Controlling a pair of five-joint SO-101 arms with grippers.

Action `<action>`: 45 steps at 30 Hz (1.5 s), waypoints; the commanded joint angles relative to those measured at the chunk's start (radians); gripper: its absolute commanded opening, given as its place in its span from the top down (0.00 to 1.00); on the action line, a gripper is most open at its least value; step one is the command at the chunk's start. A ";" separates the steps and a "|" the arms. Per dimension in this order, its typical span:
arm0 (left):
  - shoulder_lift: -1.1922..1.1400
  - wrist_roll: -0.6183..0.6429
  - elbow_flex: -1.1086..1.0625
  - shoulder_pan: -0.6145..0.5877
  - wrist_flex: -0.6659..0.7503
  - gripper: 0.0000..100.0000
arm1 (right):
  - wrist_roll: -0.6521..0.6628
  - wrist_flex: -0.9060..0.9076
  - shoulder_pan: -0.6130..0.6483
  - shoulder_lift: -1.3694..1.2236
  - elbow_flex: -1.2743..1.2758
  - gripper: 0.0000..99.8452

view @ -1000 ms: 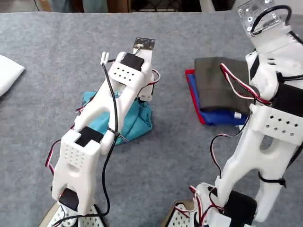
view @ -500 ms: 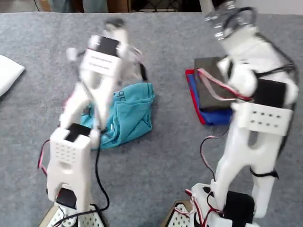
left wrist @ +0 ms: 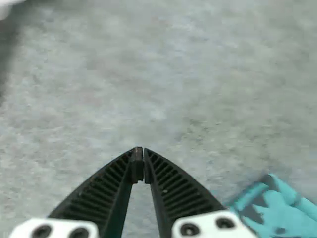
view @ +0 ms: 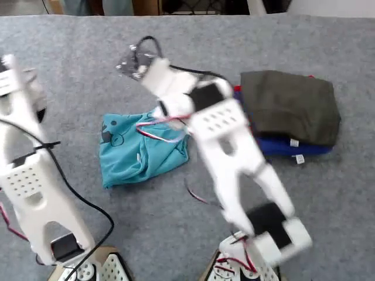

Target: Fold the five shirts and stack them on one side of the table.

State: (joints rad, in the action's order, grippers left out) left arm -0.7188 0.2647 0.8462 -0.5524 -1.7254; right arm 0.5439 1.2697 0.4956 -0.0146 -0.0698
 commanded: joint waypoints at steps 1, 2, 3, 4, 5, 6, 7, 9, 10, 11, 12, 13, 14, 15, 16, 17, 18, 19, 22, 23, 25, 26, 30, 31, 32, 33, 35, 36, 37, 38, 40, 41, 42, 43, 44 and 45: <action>0.011 -0.058 -0.030 -0.041 -0.003 0.97 | -0.051 0.072 0.054 -0.223 -0.263 0.98; 0.011 -0.068 -0.042 -0.050 0.000 0.97 | -0.061 0.106 0.063 -0.288 -0.344 0.98; 0.009 -0.080 -0.062 -0.061 0.014 0.97 | -0.069 0.140 0.072 -0.355 -0.423 0.98; 0.009 -0.097 -0.096 -0.073 0.038 0.97 | -0.071 0.178 0.080 -0.421 -0.506 0.98; 0.009 -0.114 -0.139 -0.085 0.078 0.97 | -0.071 0.219 0.087 -0.484 -0.591 0.98; 0.012 -0.130 -0.183 -0.096 0.109 0.97 | -0.071 0.262 0.095 -0.547 -0.674 0.98; 0.025 -0.153 -0.219 -0.108 0.130 0.97 | -0.071 0.304 0.101 -0.605 -0.760 0.98; 0.084 -0.193 -0.297 -0.127 0.178 0.97 | -0.068 0.381 0.114 -0.719 -0.924 0.98; 0.123 -0.206 -0.348 -0.133 0.212 0.97 | -0.068 0.416 0.115 -0.773 -1.001 0.98; 0.164 -0.216 -0.404 -0.134 0.253 0.97 | -0.069 0.453 0.120 -0.823 -1.079 0.98; 0.213 -0.229 -0.472 -0.133 0.292 0.97 | -0.069 0.486 0.126 -0.868 -1.153 0.98; 0.273 -0.241 -0.547 -0.128 0.330 0.97 | -0.069 0.499 0.129 -0.909 -1.205 0.98; 0.338 -0.250 -0.627 -0.124 0.381 0.97 | -0.074 0.499 0.130 -0.940 -1.241 0.98; 0.402 -0.255 -0.719 -0.116 0.440 0.97 | -0.080 0.497 0.130 -0.955 -1.262 0.98; 0.466 -0.264 -0.814 -0.108 0.506 0.97 | -0.081 0.497 0.133 -0.963 -1.268 0.98; 0.534 -0.273 -0.909 -0.102 0.577 0.97 | -0.081 0.497 0.141 -0.963 -1.264 0.98; 0.597 -0.276 -0.998 -0.099 0.652 0.97 | -0.081 0.497 0.144 -0.963 -1.253 0.98; 0.649 -0.270 -1.073 -0.097 0.724 0.97 | -0.081 0.497 0.146 -0.963 -1.239 0.98; 0.763 -0.233 -1.248 -0.097 0.901 0.97 | -0.081 0.497 0.143 -0.966 -1.199 0.98; 0.779 -0.219 -1.277 -0.097 0.934 0.97 | -0.081 0.497 0.141 -0.966 -1.182 0.98; 0.787 -0.201 -1.294 -0.097 0.962 0.97 | -0.081 0.497 0.140 -0.964 -1.152 0.98; 0.781 -0.196 -1.294 -0.097 0.965 0.97 | -0.081 0.497 0.138 -0.964 -1.138 0.98; 0.735 -0.195 -1.274 -0.097 0.965 0.97 | -0.081 0.497 0.123 -0.964 -1.087 0.98; 0.724 -0.195 -1.264 -0.097 0.962 0.97 | -0.081 0.497 0.118 -0.964 -1.072 0.98; 0.710 -0.195 -1.256 -0.097 0.962 0.97 | -0.081 0.497 0.110 -0.964 -1.055 0.98; 0.698 -0.195 -1.250 -0.099 0.962 0.97 | -0.081 0.497 0.106 -0.963 -1.040 0.99; 0.677 -0.195 -1.236 -0.099 0.962 0.97 | -0.083 0.497 0.089 -0.958 -1.015 0.99; 0.667 -0.195 -1.230 -0.099 0.962 0.97 | -0.083 0.499 0.081 -0.951 -1.000 0.99; 0.658 -0.195 -1.222 -0.099 0.962 0.97 | -0.083 0.499 0.074 -0.935 -0.980 0.99; 0.652 -0.195 -1.216 -0.099 0.962 0.97 | -0.083 0.499 0.069 -0.915 -0.951 0.99; 0.641 -0.195 -1.205 -0.102 0.962 0.97 | -0.083 0.499 0.057 -0.852 -0.869 0.99; 0.637 -0.195 -1.201 -0.104 0.962 0.97 | -0.083 0.499 0.051 -0.812 -0.817 0.99; 0.637 -0.195 -1.201 -0.104 0.962 0.97 | -0.080 0.499 0.044 -0.768 -0.756 0.99; 0.637 -0.196 -1.201 -0.105 0.962 0.97 | -0.077 0.497 0.035 -0.717 -0.687 0.99; 0.637 -0.196 -1.201 -0.105 0.962 0.97 | -0.077 0.497 0.025 -0.665 -0.618 0.99; 0.638 -0.199 -1.202 -0.105 0.962 0.97 | -0.077 0.497 0.014 -0.613 -0.539 0.99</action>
State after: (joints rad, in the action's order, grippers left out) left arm -0.0913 0.0591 -0.4089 -0.6628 -0.7725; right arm 0.4687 1.7576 0.5447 -0.8124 -0.7772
